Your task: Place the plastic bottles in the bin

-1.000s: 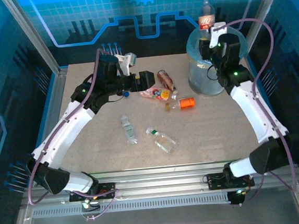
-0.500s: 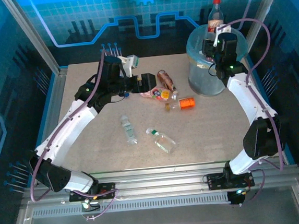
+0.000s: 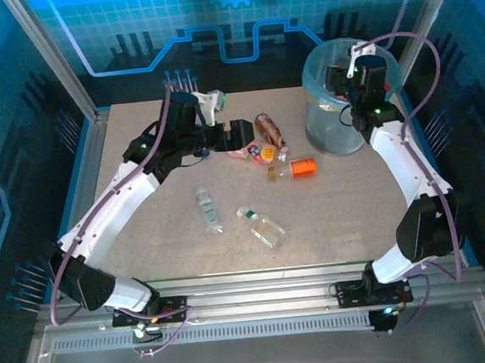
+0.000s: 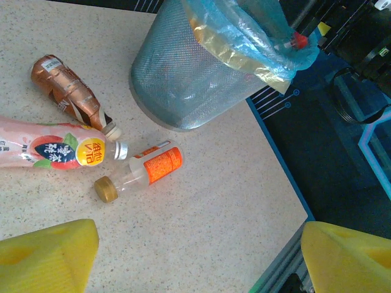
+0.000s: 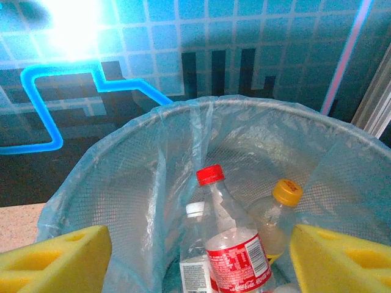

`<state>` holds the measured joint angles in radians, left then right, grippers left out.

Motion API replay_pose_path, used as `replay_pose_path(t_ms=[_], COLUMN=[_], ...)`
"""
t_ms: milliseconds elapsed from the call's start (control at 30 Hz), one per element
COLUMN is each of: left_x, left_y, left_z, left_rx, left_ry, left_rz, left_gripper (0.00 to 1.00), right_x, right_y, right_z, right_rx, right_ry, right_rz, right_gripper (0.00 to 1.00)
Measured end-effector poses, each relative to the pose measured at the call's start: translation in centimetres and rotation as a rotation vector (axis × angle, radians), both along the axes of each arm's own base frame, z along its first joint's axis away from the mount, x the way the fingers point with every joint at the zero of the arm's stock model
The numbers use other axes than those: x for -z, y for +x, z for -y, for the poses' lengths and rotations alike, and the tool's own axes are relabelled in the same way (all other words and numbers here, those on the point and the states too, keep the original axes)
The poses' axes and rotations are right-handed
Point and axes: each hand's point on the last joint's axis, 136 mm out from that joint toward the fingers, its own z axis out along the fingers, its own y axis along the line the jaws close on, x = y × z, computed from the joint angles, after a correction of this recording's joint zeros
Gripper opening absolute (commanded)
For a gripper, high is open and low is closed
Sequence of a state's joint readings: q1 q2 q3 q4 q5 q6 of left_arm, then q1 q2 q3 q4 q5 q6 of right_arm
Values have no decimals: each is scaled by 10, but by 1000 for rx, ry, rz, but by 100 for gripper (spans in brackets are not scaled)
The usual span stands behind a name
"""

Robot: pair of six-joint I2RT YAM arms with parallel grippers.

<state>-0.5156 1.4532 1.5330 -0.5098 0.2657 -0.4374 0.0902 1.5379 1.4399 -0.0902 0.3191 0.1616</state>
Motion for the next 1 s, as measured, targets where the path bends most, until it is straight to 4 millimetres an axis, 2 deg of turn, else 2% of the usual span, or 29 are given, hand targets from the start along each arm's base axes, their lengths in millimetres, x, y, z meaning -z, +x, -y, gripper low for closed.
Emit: replay_pose_path(t_ms=[200,300,433,533,667,767,867,1000], left_x=[7,8,11,14,14,12,13,16], left_y=[-1,0,0,-1,-1,-4,-12,-28], left_z=[0,-1,-1,-2,-2,-4,-11,-26], left_rx=[0,-2,-5,-5,-4,5,10,11], left_ry=[8,11,16,20,21,30,58,97], left_rz=[-12,-13,-17,-23,-21,-3,11,50], left_gripper=[87,87,87,87,87,88,89,90], right_x=[3,-4,-17,-12,10,17,14,-8], right_y=[-2,-3,6,11,6,1,-6,-29], right_z=[-4,-3,3,-1,-16,-34,-60,-95], right_rx=[-20,-15,-8,-31,-86,-133,-199,-307], right_ry=[14,17,42,64,90,94,74,33], right_rz=[-27,-37,-55,-91,-180,-219,-231,-203], right_gripper=[78,78,78,78,77,77,77,77])
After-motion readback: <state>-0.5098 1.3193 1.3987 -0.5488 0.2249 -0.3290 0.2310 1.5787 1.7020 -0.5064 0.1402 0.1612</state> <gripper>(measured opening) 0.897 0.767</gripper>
